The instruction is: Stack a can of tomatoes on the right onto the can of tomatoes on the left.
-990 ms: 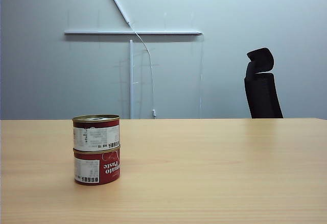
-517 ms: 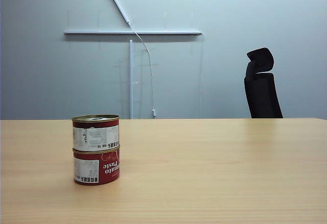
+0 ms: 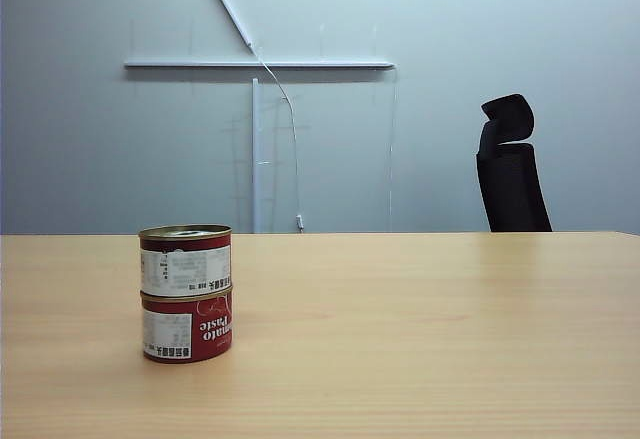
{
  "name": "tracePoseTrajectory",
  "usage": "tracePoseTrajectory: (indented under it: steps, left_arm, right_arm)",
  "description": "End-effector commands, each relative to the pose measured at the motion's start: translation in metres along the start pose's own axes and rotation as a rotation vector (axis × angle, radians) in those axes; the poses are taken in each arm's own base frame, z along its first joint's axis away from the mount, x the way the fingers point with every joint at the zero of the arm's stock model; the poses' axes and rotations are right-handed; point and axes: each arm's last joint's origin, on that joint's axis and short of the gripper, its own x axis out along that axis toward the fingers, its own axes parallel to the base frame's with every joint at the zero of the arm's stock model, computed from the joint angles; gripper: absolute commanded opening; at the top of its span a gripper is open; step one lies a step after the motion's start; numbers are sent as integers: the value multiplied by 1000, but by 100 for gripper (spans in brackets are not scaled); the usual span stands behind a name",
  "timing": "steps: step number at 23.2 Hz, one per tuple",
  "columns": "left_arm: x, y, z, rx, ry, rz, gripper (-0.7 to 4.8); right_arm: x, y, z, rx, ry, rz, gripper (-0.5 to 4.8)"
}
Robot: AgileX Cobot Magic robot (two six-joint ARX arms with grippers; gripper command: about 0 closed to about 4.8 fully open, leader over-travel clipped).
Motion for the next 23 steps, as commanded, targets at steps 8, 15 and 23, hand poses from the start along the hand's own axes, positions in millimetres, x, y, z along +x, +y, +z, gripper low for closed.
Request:
tracePoseTrajectory:
  steps: [8,15,23]
  left_arm:
    - [0,0,2,1,-14,-3,-4]
    - [0,0,2,1,-14,-3,-4]
    - [0,0,2,1,-14,-3,-4]
  right_arm:
    - [-9,-41,-97,99,-233,-208,-1]
    - [-19,-58,-132,83,-305,-207,-1]
    - [-15,-62,-157,92,-261,-238,-1]
